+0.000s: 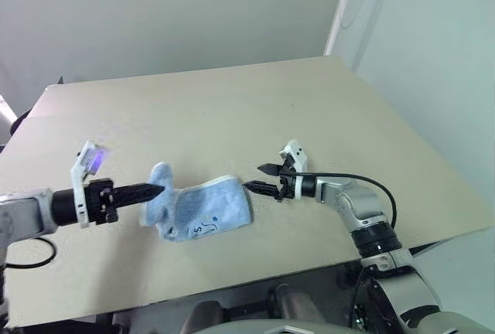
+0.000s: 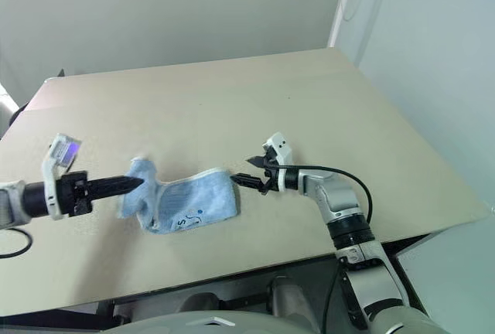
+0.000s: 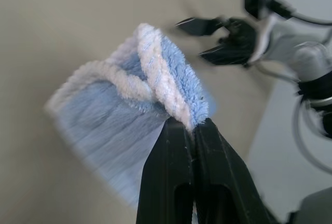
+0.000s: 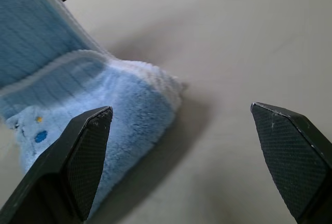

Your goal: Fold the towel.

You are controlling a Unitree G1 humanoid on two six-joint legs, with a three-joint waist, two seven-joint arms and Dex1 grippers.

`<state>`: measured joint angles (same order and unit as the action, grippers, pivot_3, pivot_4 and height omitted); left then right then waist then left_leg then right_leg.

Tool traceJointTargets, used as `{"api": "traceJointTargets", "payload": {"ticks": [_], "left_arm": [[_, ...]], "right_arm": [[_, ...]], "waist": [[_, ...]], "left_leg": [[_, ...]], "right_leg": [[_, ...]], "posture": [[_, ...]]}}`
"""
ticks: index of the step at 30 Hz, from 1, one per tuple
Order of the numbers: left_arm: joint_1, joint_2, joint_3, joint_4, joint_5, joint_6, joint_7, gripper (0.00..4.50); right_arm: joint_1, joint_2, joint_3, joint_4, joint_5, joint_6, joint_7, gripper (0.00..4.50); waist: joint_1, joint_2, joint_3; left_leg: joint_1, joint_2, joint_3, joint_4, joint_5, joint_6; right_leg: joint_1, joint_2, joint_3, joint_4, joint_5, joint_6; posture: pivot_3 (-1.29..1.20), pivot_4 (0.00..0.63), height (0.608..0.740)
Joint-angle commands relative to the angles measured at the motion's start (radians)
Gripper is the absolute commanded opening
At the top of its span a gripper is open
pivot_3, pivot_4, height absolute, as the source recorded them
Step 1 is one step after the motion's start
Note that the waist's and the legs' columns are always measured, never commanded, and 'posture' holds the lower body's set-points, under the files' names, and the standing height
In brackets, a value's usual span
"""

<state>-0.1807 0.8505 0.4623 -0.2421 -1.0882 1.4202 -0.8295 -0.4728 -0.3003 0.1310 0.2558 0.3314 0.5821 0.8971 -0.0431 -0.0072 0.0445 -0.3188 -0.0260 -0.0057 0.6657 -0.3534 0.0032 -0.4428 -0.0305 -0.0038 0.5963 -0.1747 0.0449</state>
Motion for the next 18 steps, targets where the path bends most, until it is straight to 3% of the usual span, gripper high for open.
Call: {"api": "traceJointTargets", "payload": {"ticks": [1, 8, 18], "left_arm": [[-0.070, -0.058, -0.070, -0.025, -0.061, 0.088, 0.087, 0.01], [-0.166, -0.231, -0.208, 0.044, 0.005, 0.116, 0.236, 0.01], [-0.219, -0.374, -0.234, 0.138, 0.055, 0.091, 0.320, 0.01]], "right_arm": [[0.001, -0.022, -0.051, -0.044, 0.018, -0.004, -0.018, 4.50], [0.045, -0.055, -0.121, -0.062, 0.019, -0.012, -0.089, 4.50], [0.120, -0.087, -0.149, -0.133, 0.026, 0.019, -0.125, 4.50]], "waist": [[0.000, 0.000, 0.000], [-0.001, 0.000, 0.000], [-0.001, -0.001, 0.000]], "left_leg": [[0.000, -0.001, 0.000, 0.000, 0.000, 0.000], [0.000, -0.001, 0.000, 0.000, 0.002, -0.003], [0.002, -0.001, 0.000, 0.001, 0.003, -0.005]], "right_leg": [[0.000, 0.000, 0.000, 0.000, 0.000, 0.000], [0.002, 0.002, 0.001, 0.001, 0.001, -0.001], [0.008, 0.004, 0.001, 0.001, -0.002, 0.002]], "posture": [[0.00, 0.000, 0.740], [0.00, 0.000, 0.740], [0.00, 0.000, 0.740]]}}
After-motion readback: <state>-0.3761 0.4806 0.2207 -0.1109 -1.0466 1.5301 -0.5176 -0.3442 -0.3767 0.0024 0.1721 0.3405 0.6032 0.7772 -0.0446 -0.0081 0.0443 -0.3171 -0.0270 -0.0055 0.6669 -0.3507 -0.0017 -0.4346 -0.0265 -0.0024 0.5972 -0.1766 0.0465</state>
